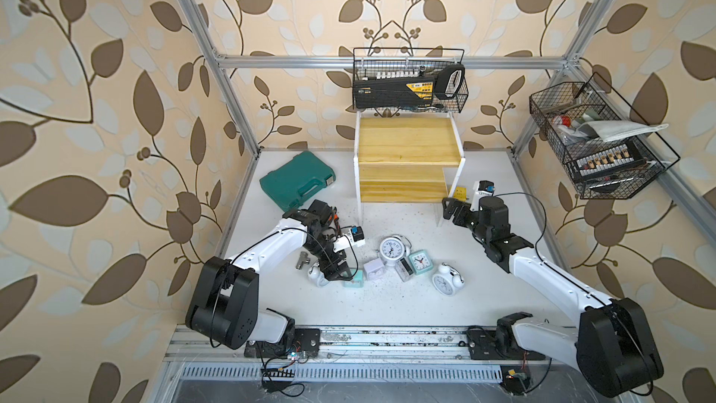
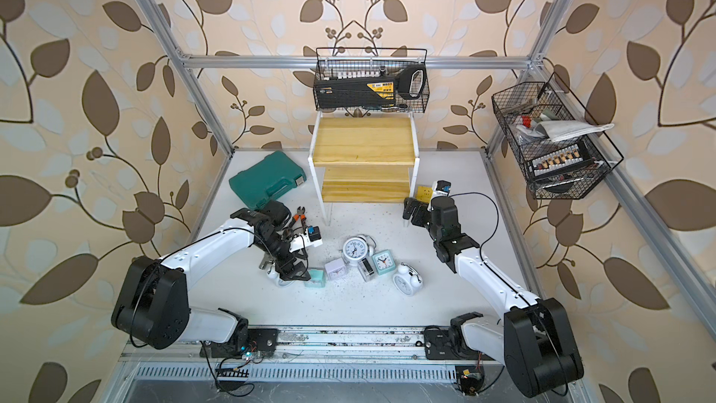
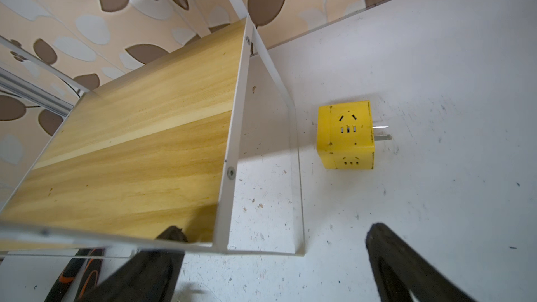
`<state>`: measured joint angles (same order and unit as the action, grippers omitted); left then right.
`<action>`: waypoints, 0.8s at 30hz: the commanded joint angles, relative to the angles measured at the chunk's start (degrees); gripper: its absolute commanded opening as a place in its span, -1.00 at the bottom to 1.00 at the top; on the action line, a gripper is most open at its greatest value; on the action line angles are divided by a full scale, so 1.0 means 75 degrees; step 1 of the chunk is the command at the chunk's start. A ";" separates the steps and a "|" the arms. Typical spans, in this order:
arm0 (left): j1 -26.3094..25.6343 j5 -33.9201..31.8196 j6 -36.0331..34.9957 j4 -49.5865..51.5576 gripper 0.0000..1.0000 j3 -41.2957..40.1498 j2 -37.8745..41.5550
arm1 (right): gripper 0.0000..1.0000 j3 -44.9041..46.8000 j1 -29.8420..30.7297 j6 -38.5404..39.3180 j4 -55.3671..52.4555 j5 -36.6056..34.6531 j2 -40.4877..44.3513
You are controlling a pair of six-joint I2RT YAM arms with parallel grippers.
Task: Place the alarm clocks on the shelf by style
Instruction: Adjust the shelf at the center of the board, then pick up the alarm from the center of the board.
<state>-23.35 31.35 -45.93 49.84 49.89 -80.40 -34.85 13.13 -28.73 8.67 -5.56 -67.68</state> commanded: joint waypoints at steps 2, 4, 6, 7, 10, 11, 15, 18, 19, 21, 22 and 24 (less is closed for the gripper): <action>-0.0242 -0.0317 0.0151 -0.0009 0.66 -0.0250 0.0161 | 0.98 -0.0193 -0.0176 -0.0117 -0.0565 -0.0156 -0.0153; -0.0335 -0.0421 0.0155 -0.0057 0.59 -0.0317 0.0183 | 0.98 -0.0216 -0.0179 -0.0043 -0.0535 0.0109 -0.0112; -0.0414 -0.0508 0.0177 -0.0115 0.50 -0.0369 0.0185 | 0.98 -0.0196 -0.0170 0.0039 -0.0462 0.0513 -0.0023; -0.0452 -0.0540 0.0174 -0.0142 0.45 -0.0387 0.0185 | 0.98 -0.0176 -0.0169 0.0066 -0.0430 0.0659 0.0033; -0.0554 -0.0692 0.0195 -0.0275 0.33 -0.0463 0.0185 | 0.98 -0.0038 -0.0166 0.0075 -0.0352 0.1101 0.0278; -0.0587 -0.0728 0.0196 -0.0305 0.29 -0.0475 0.0183 | 0.98 0.0019 -0.0156 0.0073 -0.0349 0.1226 0.0372; -0.0691 -0.0793 0.0187 -0.0416 0.17 -0.0561 0.0167 | 0.98 0.0259 -0.0127 0.0104 -0.0365 0.1451 0.0762; -0.0770 -0.0851 0.0172 -0.0469 0.06 -0.0604 0.0190 | 0.98 0.0396 -0.0115 0.0147 -0.0405 0.1667 0.1017; -0.0780 -0.0874 0.0173 -0.0488 0.03 -0.0614 0.0196 | 0.98 0.0415 -0.0094 0.0191 -0.0425 0.1762 0.1059; -0.0812 -0.0921 0.0150 -0.0537 -0.04 -0.0639 0.0224 | 0.98 0.0407 -0.0037 0.0339 -0.0486 0.2072 0.1147; -0.0827 -0.0943 0.0151 -0.0557 -0.08 -0.0647 0.0247 | 0.98 0.0381 0.0001 0.0421 -0.0524 0.2223 0.1159; -0.0856 -0.0981 0.0107 -0.0581 -0.19 -0.0658 0.0298 | 0.98 0.0324 0.0173 0.0629 -0.0632 0.2398 0.1200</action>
<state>-28.99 24.73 -44.86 45.19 45.84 -79.70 -32.75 13.08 -26.89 5.52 8.23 -59.64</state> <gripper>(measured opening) 0.426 0.990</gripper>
